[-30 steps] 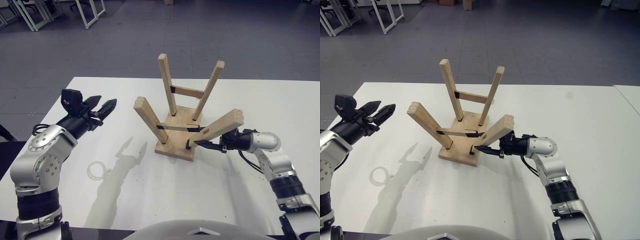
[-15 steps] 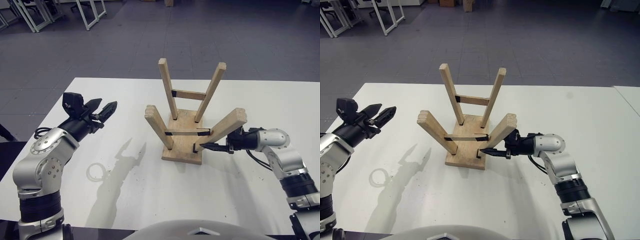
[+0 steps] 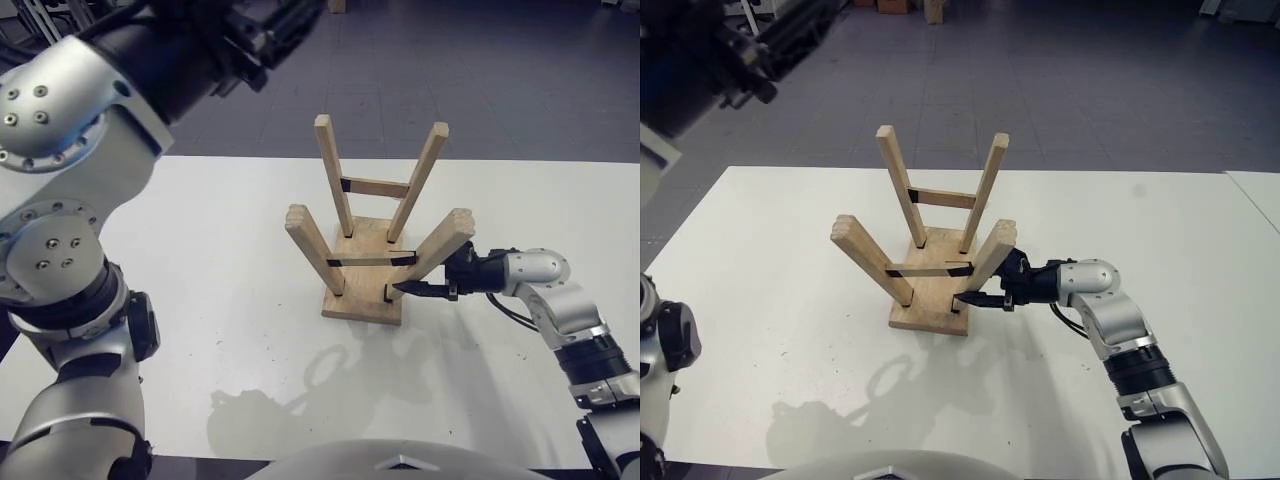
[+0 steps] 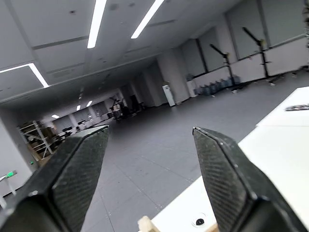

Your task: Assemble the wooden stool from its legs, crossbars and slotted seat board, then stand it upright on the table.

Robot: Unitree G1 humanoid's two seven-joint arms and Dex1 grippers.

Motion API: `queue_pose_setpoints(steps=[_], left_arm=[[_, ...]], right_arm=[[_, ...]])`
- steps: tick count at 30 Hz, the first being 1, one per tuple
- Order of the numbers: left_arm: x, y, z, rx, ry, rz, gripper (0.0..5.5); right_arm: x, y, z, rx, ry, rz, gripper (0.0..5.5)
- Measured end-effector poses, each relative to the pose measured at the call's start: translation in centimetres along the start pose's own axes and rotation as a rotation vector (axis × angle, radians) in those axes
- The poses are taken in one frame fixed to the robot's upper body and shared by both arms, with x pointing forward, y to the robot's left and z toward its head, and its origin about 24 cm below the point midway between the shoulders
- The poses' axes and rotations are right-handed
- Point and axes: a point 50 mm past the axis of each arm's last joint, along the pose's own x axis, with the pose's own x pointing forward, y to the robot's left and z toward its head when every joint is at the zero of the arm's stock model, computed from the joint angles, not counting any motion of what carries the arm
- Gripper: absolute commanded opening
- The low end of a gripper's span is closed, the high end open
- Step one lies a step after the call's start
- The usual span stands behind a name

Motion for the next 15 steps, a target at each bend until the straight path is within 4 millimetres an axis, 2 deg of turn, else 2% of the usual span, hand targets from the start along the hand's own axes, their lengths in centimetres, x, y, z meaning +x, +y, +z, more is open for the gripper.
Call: queue_pose_setpoints(steps=[3,6,9,15], left_arm=[[1.0,-1.6,-1.0,0.048,0.098,-0.027,3.16],[1.6,-4.1,-4.5,0.111,0.253,-0.072,3.16],[1.0,-7.1,-8.7,0.133,0.401,-0.167,3.16],[0.3,-9.9,-10.0,0.254,0.357,-0.224,3.16]], right_arm=[[0.1,-0.1,0.1,-0.001,0.0,-0.002,2.02],[0.3,-0.1,0.1,0.0,-0.002,-0.013,2.02],[0.6,-0.1,0.0,0.015,0.001,-0.022,2.02],[0.8,-0.1,-0.1,0.031,0.006,-0.029,2.02]])
